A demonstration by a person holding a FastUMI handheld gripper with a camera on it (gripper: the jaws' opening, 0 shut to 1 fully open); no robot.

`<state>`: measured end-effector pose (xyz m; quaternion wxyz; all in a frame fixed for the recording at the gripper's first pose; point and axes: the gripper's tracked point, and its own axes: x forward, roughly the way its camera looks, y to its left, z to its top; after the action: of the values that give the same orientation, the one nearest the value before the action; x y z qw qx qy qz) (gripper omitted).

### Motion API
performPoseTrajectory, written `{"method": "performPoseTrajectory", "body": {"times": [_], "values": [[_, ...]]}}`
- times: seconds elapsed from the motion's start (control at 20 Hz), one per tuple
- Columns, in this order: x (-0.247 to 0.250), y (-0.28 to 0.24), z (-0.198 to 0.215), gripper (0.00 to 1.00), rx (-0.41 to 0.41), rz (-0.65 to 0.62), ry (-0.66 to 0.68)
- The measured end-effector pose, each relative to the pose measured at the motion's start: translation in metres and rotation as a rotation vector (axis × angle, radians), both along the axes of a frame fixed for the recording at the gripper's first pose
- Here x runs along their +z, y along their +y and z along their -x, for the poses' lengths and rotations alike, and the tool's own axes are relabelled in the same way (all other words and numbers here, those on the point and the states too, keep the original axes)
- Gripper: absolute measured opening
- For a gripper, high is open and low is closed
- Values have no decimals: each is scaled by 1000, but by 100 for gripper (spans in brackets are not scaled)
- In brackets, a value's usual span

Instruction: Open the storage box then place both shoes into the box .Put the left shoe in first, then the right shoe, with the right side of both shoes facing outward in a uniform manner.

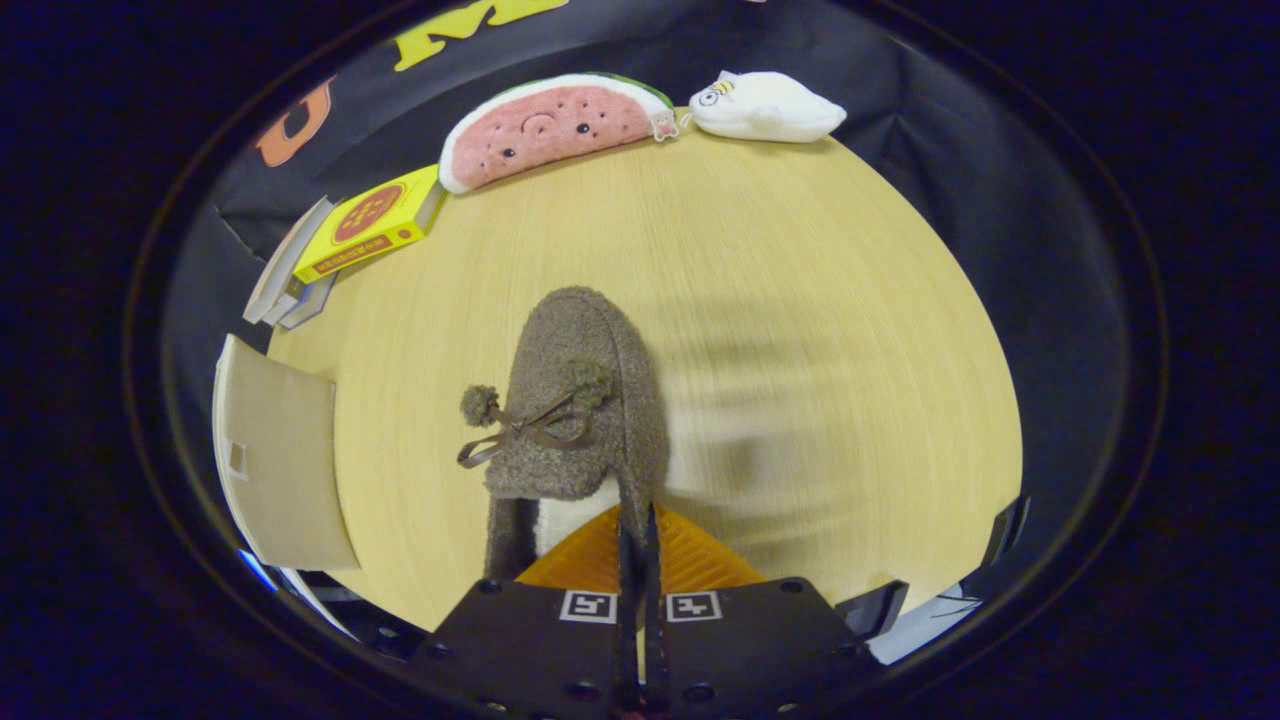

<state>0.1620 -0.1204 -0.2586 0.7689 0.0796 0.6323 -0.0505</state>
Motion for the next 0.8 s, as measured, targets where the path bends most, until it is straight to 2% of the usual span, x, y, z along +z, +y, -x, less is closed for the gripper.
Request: {"method": "performPoseTrajectory", "body": {"times": [0.45,0.8], "values": [[69,53,12,3,62,-20,-82],[119,115,25,3,103,-39,-130]]}}
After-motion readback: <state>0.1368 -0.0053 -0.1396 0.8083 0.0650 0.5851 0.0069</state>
